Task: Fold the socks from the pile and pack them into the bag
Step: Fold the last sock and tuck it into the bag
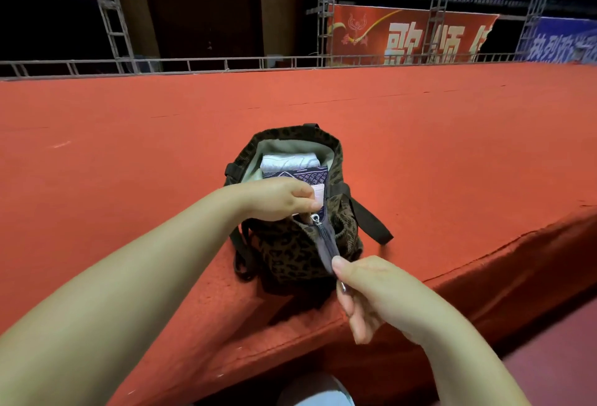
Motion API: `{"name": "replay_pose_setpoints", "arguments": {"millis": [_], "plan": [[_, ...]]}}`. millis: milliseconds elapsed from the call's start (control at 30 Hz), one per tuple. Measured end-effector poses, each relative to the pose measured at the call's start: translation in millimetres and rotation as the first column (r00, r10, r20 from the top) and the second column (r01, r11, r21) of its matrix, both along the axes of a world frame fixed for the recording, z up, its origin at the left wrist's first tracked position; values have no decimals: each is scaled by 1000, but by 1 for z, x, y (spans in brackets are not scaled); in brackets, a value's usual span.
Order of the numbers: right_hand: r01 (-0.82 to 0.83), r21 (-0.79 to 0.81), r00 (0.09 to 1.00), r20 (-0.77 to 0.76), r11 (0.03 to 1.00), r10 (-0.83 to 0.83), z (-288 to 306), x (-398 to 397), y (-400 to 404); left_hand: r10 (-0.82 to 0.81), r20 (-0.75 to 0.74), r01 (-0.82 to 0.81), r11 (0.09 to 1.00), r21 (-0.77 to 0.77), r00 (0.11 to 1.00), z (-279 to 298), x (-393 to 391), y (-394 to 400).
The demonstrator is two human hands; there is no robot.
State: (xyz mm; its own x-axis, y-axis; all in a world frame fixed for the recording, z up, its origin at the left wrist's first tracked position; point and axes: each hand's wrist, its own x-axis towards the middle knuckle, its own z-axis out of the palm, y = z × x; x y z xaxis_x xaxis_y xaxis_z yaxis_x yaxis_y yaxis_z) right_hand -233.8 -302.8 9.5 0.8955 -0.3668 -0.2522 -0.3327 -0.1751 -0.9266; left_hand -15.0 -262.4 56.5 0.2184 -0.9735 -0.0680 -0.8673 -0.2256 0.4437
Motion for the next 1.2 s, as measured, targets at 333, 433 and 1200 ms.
{"name": "replay_pose_setpoints", "arguments": {"millis": [333,433,1200], "plan": [[287,-381,951,3,879,-309,21,39,-28,6,-115,-25,986,-164,993,-12,-4,1],[248,-271,968,38,930,-247,10,46,-26,6,-100,-23,985,-170,995,-13,-4,1],[206,-634,954,-39,745,-297,39,71,-52,39,117,-27,994,-103,992,19,38,-37]]}}
